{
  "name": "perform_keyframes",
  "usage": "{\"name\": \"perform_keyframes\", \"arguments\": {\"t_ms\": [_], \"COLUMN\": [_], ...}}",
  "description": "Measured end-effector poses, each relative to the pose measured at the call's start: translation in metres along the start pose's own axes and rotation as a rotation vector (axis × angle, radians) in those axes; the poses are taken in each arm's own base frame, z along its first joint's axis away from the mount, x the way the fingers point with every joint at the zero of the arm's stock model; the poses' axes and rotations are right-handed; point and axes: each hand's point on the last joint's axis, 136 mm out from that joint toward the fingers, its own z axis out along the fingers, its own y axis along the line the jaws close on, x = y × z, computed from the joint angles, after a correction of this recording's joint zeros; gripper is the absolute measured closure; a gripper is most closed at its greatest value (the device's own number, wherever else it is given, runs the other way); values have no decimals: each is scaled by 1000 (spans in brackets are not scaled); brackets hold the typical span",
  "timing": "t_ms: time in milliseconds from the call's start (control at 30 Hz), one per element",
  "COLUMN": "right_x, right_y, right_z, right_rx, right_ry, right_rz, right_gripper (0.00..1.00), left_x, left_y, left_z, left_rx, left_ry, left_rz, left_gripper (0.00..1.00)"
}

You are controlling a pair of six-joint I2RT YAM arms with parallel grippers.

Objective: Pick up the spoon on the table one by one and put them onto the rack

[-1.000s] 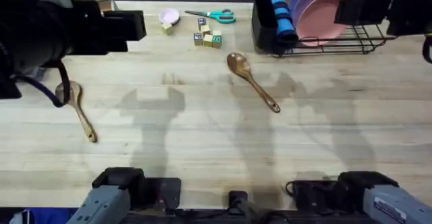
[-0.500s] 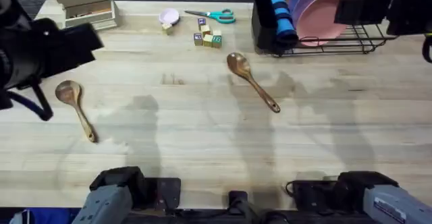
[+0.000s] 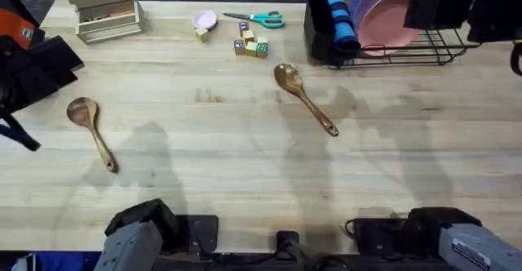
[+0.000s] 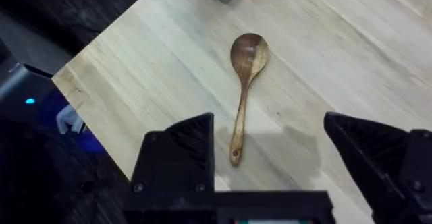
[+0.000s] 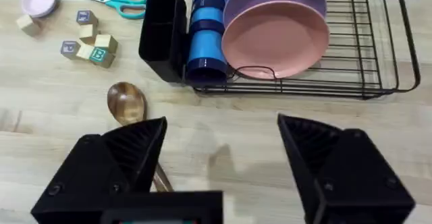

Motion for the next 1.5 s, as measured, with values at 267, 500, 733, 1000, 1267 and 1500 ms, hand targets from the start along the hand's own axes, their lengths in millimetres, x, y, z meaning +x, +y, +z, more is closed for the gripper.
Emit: {"name": "perform_keyframes", "arguments": {"t_ms": [267,500,733,1000,1267,1500], "right_x": [-1,-1,-1,-1,-1,2], "right_y": [0,0,0,0,0,-1], "right_z": [0,0,0,0,0,8], "right_rx": [0,0,0,0,0,0], "right_ry": [-2,-2,-2,-2,-2,21], "right_rz": [0,0,0,0,0,2], "right_gripper": [5,5,5,5,6,5], "left_x": [-1,-2,3,37,59,74], "left_y": [0,1,-4,21,25,13], "left_z": [0,10,54,119,158,183], "left_rx": [1,-38,-118,-252,-279,-237], "left_ry": [-4,16,134,378,493,541], "left_rz": [-1,12,45,-66,-85,-74], "left_gripper": [7,7,8,7,7,6]}}
